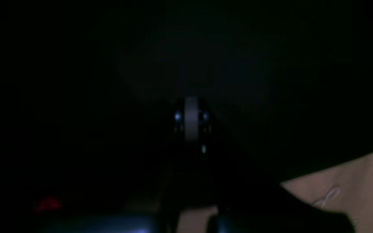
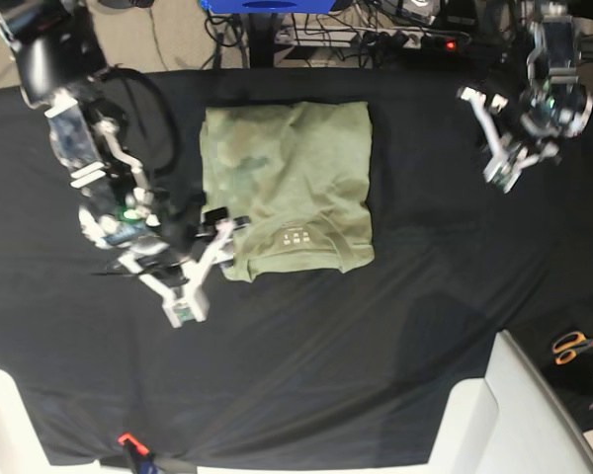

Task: Fold the T-shirt properly
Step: 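Release the shirt and raise the left gripper away, then grasp the collar corner of the bundle with the right gripper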

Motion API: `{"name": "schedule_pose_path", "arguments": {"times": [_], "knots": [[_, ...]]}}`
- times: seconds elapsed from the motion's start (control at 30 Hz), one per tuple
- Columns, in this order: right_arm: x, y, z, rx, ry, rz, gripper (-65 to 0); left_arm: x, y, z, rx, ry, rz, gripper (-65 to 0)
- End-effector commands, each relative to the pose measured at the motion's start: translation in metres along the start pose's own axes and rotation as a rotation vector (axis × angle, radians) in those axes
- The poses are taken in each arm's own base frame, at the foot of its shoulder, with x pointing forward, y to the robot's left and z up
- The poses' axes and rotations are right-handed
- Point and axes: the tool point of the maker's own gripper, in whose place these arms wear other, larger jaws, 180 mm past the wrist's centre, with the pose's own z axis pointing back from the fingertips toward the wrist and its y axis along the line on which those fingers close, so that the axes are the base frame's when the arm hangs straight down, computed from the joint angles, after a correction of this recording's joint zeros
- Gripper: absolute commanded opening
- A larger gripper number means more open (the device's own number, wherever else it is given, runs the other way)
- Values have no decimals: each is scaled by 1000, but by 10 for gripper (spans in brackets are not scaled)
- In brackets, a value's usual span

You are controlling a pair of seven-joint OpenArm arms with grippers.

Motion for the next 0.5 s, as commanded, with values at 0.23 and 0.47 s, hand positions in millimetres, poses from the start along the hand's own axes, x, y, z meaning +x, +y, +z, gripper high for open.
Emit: {"name": "schedule_pose_path", "arguments": {"times": [0.23,0.47], "knots": [[20,7,-30,112,18,53,-300,-6,15,13,58,-44,91,-650],[30,-16,-41,115,12,20,-300,-18,10,13,49,-18,99,-650]]}}
